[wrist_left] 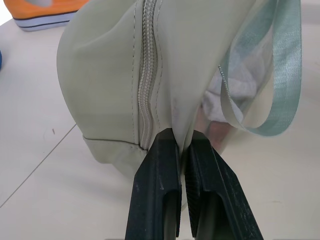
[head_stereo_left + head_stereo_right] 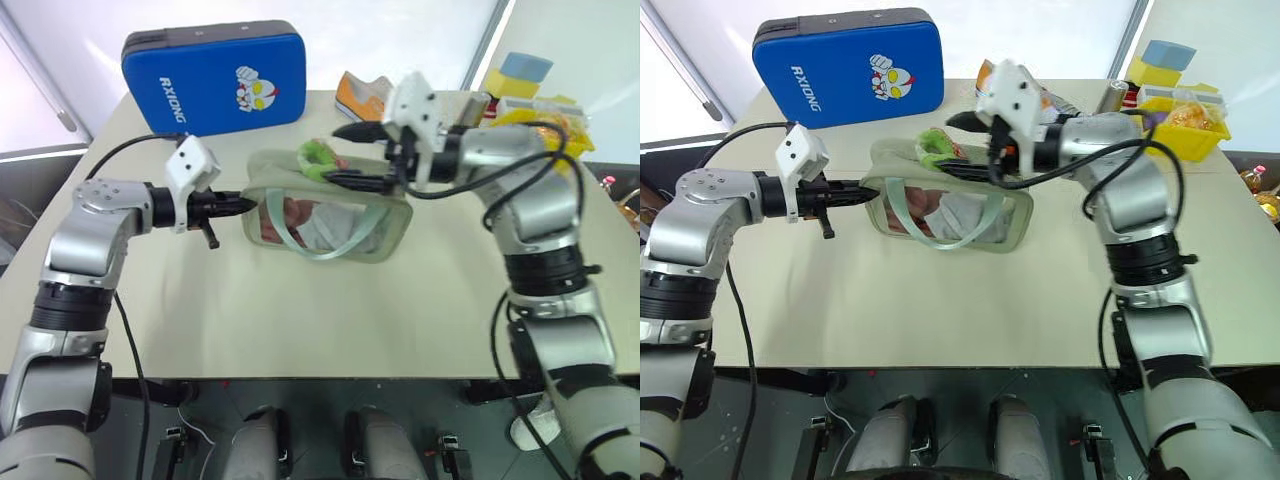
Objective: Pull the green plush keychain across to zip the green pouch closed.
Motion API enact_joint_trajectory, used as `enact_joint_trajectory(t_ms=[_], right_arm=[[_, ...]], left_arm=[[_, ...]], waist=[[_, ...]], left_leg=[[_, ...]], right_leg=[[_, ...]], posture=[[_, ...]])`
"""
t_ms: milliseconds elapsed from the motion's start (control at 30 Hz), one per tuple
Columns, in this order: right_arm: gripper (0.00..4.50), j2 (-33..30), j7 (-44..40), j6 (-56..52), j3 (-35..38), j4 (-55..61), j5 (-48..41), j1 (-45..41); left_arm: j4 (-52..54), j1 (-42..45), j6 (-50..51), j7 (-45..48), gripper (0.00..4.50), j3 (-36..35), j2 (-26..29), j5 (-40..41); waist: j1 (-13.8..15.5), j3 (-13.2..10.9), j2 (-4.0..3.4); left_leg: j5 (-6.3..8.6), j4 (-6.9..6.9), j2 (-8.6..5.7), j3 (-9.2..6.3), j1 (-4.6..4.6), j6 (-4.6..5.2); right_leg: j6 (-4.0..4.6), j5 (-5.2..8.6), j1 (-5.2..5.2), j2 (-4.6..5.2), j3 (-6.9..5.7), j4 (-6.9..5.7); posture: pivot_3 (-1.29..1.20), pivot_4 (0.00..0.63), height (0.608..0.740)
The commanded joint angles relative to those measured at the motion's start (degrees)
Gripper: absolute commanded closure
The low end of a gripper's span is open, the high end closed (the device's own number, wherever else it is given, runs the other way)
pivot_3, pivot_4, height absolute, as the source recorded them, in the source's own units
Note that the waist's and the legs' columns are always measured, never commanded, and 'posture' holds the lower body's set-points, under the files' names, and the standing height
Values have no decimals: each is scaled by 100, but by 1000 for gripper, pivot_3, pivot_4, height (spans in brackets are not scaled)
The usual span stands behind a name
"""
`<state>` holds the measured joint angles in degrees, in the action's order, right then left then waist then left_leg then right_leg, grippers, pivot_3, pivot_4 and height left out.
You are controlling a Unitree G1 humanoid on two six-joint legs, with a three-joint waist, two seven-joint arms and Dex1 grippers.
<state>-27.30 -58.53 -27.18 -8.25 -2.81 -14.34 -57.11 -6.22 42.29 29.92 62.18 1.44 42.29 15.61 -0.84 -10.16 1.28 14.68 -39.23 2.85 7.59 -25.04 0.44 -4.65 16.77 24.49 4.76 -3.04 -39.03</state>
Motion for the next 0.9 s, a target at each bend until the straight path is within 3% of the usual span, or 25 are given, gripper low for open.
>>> enact_joint_trajectory(t_ms=[33, 133, 233, 400, 833, 900], right_arm=[[1287, 267, 226, -87, -24, -358, 10, -158], [1287, 350, 257, -11, -77, -709, 108, -213], [2054, 320, 179, -46, -73, -780, 66, -234], [4462, 310, 162, -174, 77, -853, -70, -322], [4462, -160, 195, -706, 328, -524, -452, -242], [3737, -154, 267, -686, 313, -513, -443, -229]], left_arm=[[179, 67, -70, -51, 4500, -116, 19, 81], [221, 65, -40, -87, 4500, -117, 5, 93], [271, 19, -6, -113, 4500, -149, 17, 124], [252, -24, -17, -165, 4500, -168, 21, 124], [99, 63, -139, -182, 4500, -79, -61, 92], [39, 102, -182, -168, 4500, -57, -79, 78]], waist=[[19, 1, 1], [19, 1, 1], [2, 0, 1], [-7, 0, 1], [-6, 0, 1], [-16, 0, 0]], left_leg=[[0, -1, -2, 0, -2, 0], [0, -2, -5, 0, -3, 1], [0, 0, -4, -1, -3, 1], [0, 0, -2, -1, -3, 1], [1, 0, -2, -2, -5, 1], [1, 0, -1, -1, -5, 2]], right_leg=[[0, 0, 0, 1, 0, 2], [0, 0, 0, 4, 0, 1], [0, 0, 1, 3, 0, 1], [0, 0, 2, 2, 0, 1], [0, 0, 4, 1, 0, 1], [0, 0, 5, 1, 0, 1]], posture=[[0, 150, 740], [0, 150, 740], [0, 150, 740], [0, 150, 740], [0, 150, 740], [0, 150, 740]])
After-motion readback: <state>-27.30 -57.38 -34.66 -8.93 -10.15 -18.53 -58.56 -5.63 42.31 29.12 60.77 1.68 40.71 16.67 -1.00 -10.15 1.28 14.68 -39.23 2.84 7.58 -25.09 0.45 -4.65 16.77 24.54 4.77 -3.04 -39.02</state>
